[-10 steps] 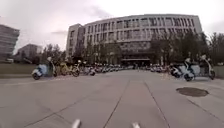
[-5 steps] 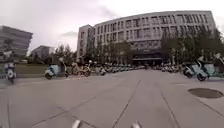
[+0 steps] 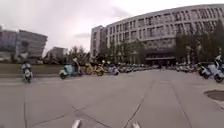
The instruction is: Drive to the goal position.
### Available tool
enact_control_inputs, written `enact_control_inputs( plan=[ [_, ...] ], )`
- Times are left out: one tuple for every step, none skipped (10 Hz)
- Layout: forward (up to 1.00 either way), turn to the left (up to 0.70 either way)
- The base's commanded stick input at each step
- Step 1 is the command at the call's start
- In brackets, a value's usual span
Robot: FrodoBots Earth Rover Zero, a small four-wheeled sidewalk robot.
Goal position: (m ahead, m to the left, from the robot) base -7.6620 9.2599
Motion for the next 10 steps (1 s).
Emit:
enact_control_inputs(
  plan=[
    [0.00, 0.70],
    [0.00, 0.70],
    [0.00, 0.70],
    [0.00, 0.70],
    [0.00, 0.70],
    [0.00, 0.70],
    [0.00, 0.70],
    [0.00, 0.70],
    [0.00, 0.70],
    [0.00, 0.70]
  ],
)
